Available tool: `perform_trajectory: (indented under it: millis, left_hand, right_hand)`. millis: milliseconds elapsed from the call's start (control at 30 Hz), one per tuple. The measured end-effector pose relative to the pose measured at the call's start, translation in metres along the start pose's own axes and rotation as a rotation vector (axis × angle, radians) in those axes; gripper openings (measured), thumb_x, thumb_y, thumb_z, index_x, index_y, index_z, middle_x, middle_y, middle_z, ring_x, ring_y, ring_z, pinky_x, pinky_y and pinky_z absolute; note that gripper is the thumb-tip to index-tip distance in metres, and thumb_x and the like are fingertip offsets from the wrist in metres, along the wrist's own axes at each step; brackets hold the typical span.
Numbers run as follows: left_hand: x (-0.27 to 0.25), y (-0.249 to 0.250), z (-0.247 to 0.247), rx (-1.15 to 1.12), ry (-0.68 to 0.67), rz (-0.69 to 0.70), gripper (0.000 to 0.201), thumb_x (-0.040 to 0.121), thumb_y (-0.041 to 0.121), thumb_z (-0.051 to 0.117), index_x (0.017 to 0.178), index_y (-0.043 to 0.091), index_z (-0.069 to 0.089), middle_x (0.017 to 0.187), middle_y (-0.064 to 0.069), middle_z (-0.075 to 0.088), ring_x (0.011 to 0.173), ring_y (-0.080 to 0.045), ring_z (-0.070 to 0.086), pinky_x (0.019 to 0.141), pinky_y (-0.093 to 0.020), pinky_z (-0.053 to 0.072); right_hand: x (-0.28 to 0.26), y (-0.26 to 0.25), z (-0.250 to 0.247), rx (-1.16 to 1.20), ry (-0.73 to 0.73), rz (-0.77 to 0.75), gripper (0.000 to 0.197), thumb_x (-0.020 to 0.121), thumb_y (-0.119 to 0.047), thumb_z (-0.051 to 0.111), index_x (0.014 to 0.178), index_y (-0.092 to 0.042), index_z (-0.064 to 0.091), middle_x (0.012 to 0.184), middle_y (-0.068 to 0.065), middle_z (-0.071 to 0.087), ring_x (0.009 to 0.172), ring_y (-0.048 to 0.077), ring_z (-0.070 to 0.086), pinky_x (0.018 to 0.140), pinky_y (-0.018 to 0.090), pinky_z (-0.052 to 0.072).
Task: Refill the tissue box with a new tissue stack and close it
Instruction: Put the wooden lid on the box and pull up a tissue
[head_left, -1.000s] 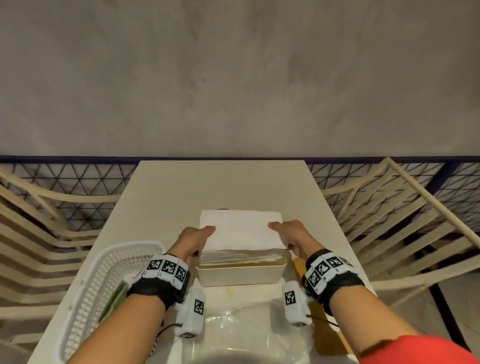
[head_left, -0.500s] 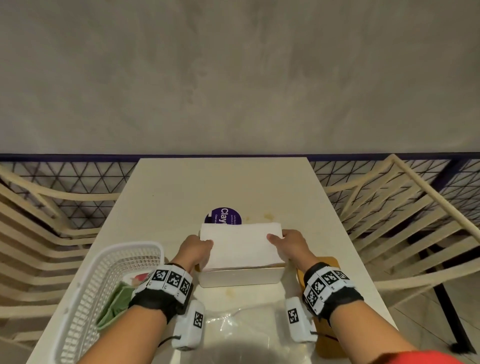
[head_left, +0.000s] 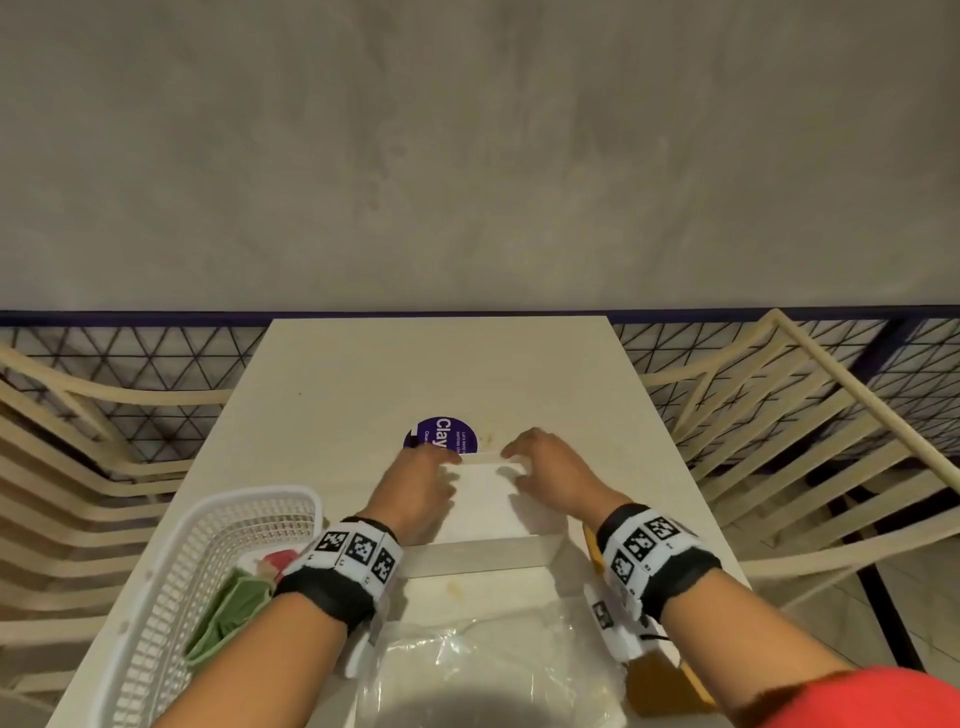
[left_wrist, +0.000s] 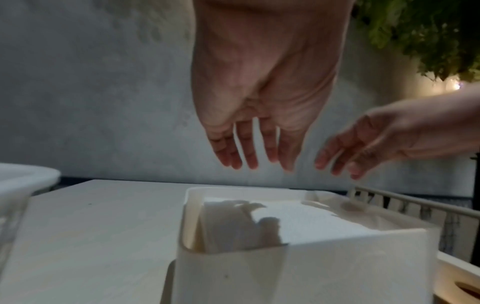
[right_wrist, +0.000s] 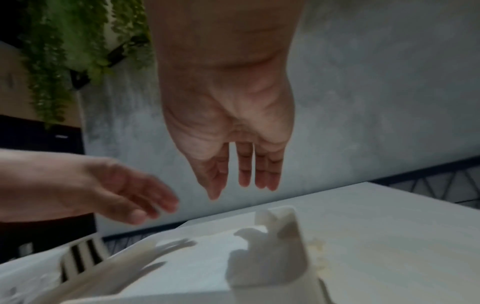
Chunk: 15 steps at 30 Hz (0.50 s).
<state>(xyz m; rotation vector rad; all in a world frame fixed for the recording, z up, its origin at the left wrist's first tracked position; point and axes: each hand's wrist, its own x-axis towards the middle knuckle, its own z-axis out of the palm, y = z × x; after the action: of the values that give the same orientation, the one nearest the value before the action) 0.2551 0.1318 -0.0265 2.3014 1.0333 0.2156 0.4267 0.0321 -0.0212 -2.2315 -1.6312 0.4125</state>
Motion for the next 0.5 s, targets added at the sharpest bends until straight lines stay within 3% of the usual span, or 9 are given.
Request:
perform_trajectory:
  millis: [67,133,267,367,500]
  left_hand:
    - [0.005,-0.001,0.014,0.171,-0.126,0.036,0.033,0.079,0.008,0.064,0.112,0.013,0.062,0.121,-0.002,0.063,0.108,-0.018,0.059,0.090,-0.016,0.044]
    - [0.008,-0.006,0.020,0.351,-0.244,-0.004,0.030,0.073,0.005,0.067,0.103,0.008,0.060,0.115,-0.010,0.061,0.108,-0.027,0.059,0.088,-0.032,0.050]
    - [0.013,-0.020,0.016,0.414,-0.295,-0.095,0.053,0.071,0.008,0.070,0.120,0.012,0.050,0.119,-0.009,0.050,0.109,-0.027,0.055,0.088,-0.034,0.051]
    - [0.013,-0.023,0.019,0.428,-0.301,-0.101,0.054,0.075,0.003,0.062,0.126,0.011,0.044,0.122,-0.011,0.048,0.106,-0.028,0.057,0.090,-0.035,0.051]
    - [0.007,-0.019,0.027,0.448,-0.277,-0.112,0.052,0.080,0.000,0.053,0.129,0.010,0.037,0.125,-0.013,0.043,0.104,-0.031,0.059,0.089,-0.038,0.051]
  right_hand:
    - [-0.001,-0.011,0.012,-0.157,-0.165,-0.078,0.050,0.083,-0.019,0.066,0.131,-0.020,0.049,0.139,0.009,0.041,0.123,0.029,0.042,0.100,0.041,0.039]
    - [-0.005,-0.006,0.020,-0.401,-0.311,-0.076,0.059,0.082,-0.024,0.068,0.134,-0.019,0.041,0.140,0.011,0.037,0.124,0.032,0.039,0.102,0.050,0.034]
    - [-0.010,0.025,0.015,-0.523,-0.327,-0.041,0.056,0.079,-0.017,0.069,0.129,-0.013,0.043,0.132,0.011,0.042,0.124,0.030,0.040,0.109,0.059,0.016]
    - [-0.009,0.033,0.017,-0.593,-0.314,-0.085,0.047,0.080,-0.006,0.061,0.125,-0.007,0.047,0.128,0.012,0.046,0.122,0.027,0.043,0.110,0.059,0.014]
    - [-0.004,0.030,0.027,-0.596,-0.332,-0.083,0.045,0.084,-0.004,0.056,0.127,-0.005,0.045,0.128,0.013,0.045,0.119,0.029,0.047,0.110,0.054,0.018]
